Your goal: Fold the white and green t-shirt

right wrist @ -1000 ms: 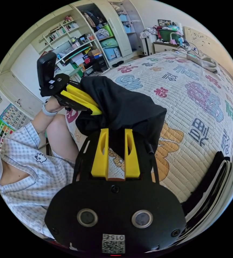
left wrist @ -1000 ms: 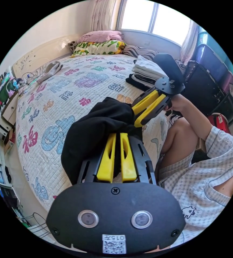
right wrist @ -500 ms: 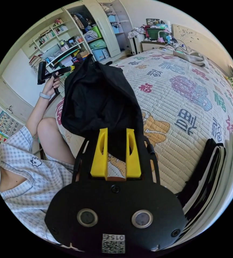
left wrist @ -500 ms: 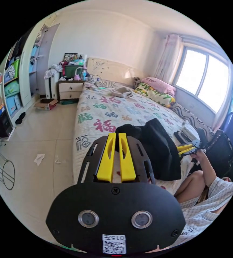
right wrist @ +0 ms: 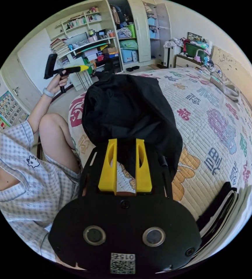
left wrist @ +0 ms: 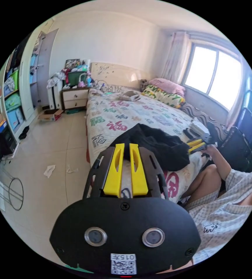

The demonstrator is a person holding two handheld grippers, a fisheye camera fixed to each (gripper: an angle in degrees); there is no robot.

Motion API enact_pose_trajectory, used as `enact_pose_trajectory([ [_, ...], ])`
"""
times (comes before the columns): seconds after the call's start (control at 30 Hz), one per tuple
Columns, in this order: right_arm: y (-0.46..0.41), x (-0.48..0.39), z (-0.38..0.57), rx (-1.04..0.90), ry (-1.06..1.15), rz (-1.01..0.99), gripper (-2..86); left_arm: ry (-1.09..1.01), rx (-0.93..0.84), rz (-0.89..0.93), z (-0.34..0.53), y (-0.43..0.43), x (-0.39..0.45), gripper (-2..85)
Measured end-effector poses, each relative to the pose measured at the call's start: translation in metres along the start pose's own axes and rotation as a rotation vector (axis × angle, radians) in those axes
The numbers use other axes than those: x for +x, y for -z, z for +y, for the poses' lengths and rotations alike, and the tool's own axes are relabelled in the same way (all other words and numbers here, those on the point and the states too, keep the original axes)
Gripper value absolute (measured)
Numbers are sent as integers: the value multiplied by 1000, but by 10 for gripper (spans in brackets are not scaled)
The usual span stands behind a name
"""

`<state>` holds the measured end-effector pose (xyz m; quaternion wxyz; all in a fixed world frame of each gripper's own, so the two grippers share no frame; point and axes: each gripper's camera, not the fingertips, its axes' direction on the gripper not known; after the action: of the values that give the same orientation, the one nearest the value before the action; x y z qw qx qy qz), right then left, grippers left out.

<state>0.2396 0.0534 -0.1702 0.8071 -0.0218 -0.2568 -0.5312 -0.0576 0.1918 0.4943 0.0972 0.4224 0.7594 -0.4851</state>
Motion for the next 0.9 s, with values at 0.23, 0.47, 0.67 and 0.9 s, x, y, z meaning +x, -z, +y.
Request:
enact_pose_trajectory([
  [0.23,-15,-6,-13,62,-20,11,76,-309,-132,307,-30,-51,109,102],
  [0.47,-4,-8,0,127,-48,93,2,-455,-368,205,-38,-106,154,4],
  [0.67,47,15,54,325,-191,22,-1,-392,-325,162,-8,-50,130,-4],
  [0.9,65,29,101,417,-268,-122,6,-360,-322,149,39,-28,111,1],
])
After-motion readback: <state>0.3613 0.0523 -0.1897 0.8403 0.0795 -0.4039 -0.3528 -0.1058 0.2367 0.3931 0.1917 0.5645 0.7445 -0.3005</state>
